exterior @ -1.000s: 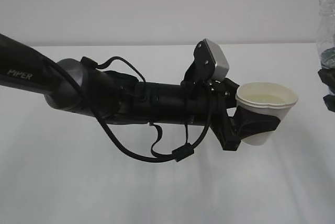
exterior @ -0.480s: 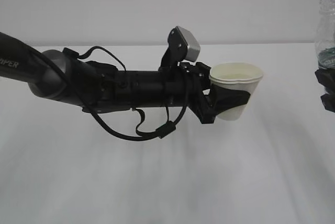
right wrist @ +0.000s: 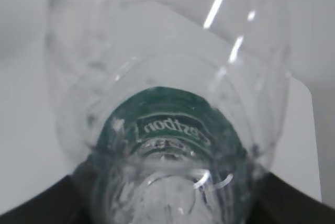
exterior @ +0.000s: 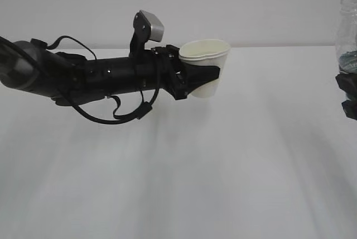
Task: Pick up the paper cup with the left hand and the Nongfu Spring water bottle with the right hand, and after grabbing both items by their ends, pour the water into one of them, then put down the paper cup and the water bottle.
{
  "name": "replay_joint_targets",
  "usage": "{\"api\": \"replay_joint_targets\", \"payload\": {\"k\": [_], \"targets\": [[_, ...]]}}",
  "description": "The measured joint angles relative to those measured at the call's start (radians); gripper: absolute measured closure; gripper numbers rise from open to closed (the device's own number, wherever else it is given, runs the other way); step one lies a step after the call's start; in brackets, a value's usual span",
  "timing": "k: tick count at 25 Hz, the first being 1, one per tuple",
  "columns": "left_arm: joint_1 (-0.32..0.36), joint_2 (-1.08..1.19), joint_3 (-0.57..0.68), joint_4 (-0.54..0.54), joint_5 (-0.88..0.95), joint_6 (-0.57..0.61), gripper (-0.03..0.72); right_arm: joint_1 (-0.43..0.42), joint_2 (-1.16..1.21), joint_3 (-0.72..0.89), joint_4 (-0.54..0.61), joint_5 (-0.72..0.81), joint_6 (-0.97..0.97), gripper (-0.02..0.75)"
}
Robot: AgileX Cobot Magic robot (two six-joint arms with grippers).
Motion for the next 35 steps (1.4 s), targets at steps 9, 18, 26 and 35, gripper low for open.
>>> {"api": "replay_joint_targets", "payload": {"k": [9, 18, 26, 35], "targets": [[0.140, 0.000, 0.048, 0.017, -0.065, 0.009, 0.272, 0.000, 0.000, 0.000, 0.000, -0.002, 0.012, 0.332], [0.249, 0.000, 0.126, -0.030, -0.114, 0.089, 0.276, 0.000, 0.000, 0.000, 0.000, -0.002, 0.022, 0.333], [0.310, 0.000, 0.229, -0.109, -0.114, 0.197, 0.276, 0.000, 0.000, 0.000, 0.000, -0.002, 0.024, 0.333], [0.342, 0.000, 0.393, -0.314, -0.114, 0.382, 0.277, 0.000, 0.000, 0.000, 0.000, -0.002, 0.026, 0.333]]}}
